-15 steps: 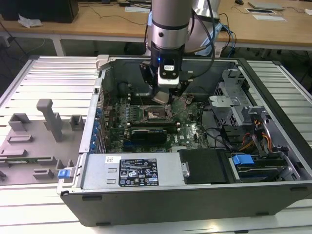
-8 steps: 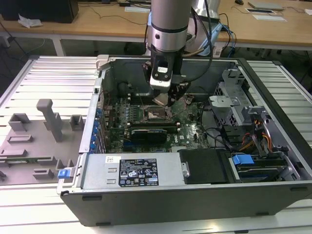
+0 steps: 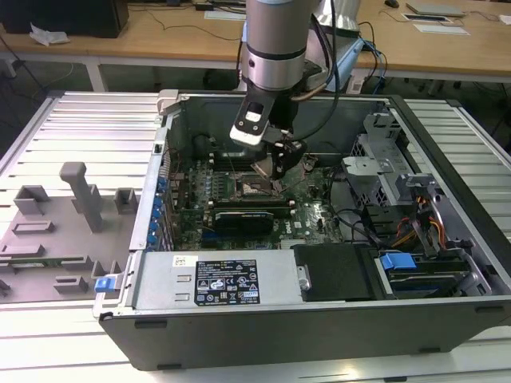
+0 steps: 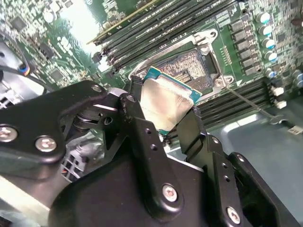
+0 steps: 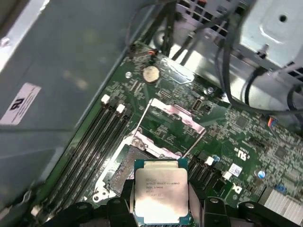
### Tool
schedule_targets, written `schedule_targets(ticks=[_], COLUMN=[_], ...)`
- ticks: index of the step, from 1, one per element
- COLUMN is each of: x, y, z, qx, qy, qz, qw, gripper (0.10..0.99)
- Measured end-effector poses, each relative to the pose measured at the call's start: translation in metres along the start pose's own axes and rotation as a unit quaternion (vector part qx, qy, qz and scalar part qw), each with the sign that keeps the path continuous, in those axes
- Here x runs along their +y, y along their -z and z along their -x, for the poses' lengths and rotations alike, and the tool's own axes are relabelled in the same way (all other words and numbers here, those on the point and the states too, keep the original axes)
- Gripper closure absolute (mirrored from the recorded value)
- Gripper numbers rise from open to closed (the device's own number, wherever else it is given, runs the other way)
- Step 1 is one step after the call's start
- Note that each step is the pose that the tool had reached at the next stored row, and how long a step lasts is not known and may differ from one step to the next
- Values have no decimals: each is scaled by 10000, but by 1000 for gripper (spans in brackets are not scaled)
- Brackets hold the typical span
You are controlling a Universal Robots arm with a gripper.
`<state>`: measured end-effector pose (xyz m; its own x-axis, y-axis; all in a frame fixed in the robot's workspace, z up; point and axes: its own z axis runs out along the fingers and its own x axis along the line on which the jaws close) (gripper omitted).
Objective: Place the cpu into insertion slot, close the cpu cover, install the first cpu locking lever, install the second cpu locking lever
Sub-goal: 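Place the cpu into insertion slot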
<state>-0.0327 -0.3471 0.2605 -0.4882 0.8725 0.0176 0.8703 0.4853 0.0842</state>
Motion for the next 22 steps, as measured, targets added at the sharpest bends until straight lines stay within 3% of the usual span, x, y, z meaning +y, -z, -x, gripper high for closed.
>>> schedule_targets(ticks=[4,6,9,15,16,17,19,22], x=[-1,-2,-4,-6,-7,-7,-6,4], y=[-13,-24,-47,-73,-84,-92,-103,-127], z=[0,0,1,1,2,0,-5,-33], qx=[-35,-61,-107,-158,-172,-179,-182,-193], qy=[-418,-723,-1261,-1868,-2041,-2115,-2152,-2151], qz=[7,12,22,33,36,37,38,55], qw=[9991,9974,9920,9823,9788,9772,9764,9764], gripper=[545,545,545,545,545,545,545,545])
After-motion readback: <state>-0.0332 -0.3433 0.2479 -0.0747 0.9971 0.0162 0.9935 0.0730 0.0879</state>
